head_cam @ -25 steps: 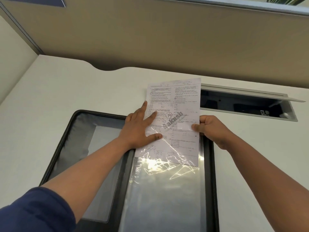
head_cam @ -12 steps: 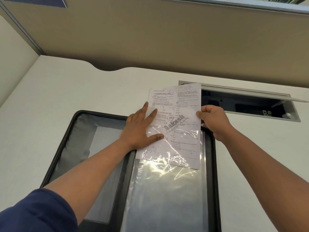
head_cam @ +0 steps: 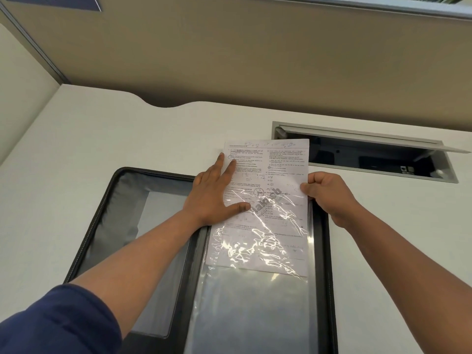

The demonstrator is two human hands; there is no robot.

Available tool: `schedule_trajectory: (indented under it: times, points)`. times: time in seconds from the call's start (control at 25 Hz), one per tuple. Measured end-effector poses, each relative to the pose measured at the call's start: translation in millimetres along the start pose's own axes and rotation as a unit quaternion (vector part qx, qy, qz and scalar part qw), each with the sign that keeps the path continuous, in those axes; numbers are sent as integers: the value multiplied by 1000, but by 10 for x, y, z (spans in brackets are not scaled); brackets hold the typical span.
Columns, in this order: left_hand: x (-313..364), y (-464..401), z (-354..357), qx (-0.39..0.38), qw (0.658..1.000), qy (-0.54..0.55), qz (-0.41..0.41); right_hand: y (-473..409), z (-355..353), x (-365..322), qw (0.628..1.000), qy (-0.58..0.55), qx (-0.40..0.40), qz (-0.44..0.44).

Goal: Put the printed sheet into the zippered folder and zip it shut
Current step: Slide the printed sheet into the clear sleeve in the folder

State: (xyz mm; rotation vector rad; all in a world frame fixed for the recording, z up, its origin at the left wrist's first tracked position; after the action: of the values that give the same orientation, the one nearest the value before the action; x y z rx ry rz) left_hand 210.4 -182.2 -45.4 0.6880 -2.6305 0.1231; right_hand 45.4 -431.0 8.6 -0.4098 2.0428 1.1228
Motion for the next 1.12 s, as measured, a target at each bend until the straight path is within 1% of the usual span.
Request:
schedule_trajectory:
  times: [0.24, 0.4, 0.56, 0.72, 1.12]
  points:
    - [-7, 1, 11, 8, 1000, 11, 0, 54, 0, 75, 999, 14, -31, 10]
    - [-13, -6, 13, 12, 1000, 1, 0, -22, 48, -94, 1000, -1, -26, 6]
    - [-7, -7, 14, 17, 1000, 3, 0, -135, 89, -316, 999, -31, 0, 9]
    - [-2, -5, 13, 23, 1000, 12, -2, -187, 59, -369, 999, 25, 16, 44]
    - [17, -10, -1, 19, 1000, 10, -7, -4, 43, -125, 997, 47, -4, 63]
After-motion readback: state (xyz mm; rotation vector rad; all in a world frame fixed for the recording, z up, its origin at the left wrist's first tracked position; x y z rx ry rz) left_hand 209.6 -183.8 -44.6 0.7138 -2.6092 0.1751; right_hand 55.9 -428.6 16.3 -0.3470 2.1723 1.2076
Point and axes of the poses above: each hand's wrist, its own y-axis away from the middle knuckle, its own z-axis out of the palm, x = y × z, the point moved 1 cm from there along -y, towards the middle knuckle, and after that the axes turned 10 degrees about z, right-handed, at the moved point
